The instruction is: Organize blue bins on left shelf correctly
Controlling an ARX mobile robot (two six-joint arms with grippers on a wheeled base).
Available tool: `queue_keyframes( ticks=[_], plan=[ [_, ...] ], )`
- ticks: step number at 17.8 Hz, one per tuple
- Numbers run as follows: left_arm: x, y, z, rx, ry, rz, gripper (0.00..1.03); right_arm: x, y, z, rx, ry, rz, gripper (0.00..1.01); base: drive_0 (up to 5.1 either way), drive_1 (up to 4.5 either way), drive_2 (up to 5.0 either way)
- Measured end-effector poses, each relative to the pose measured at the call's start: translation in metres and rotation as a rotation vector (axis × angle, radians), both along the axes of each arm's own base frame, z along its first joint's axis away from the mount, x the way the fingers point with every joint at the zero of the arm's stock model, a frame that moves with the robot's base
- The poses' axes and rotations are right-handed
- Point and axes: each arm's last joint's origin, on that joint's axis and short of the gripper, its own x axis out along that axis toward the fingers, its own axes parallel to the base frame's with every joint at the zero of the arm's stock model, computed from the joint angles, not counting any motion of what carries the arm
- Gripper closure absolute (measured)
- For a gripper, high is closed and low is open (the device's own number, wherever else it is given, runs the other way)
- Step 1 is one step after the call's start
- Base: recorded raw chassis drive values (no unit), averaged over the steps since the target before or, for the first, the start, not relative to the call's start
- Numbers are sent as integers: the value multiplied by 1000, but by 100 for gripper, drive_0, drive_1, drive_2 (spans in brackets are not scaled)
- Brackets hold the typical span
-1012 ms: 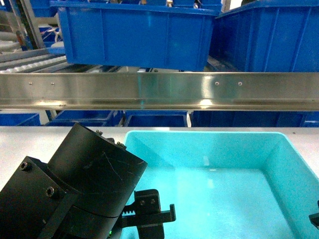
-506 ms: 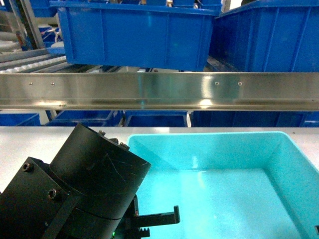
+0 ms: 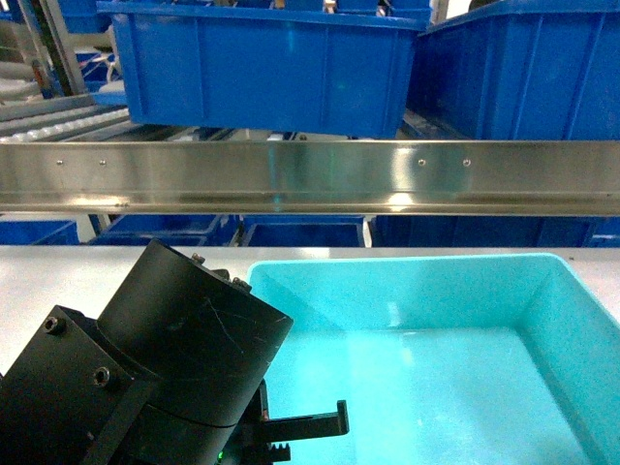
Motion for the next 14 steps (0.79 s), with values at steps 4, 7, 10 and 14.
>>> queue_keyframes(
  ticks=[4, 7, 10, 14],
  plan=[
    [4, -4, 15, -11, -35, 1, 101, 6, -9, 33, 13, -56, 42, 99, 0, 0, 0],
    [10, -7, 32, -5, -116, 3, 101, 8, -12, 52, 21, -102, 59, 99, 0, 0, 0],
    [11, -7, 44, 4, -152, -4, 101, 8, -13, 60, 24, -117, 64, 99, 0, 0, 0],
    [9, -6, 60, 20, -196, -25, 101, 3, -14, 70, 34, -142, 70, 99, 0, 0, 0]
  ],
)
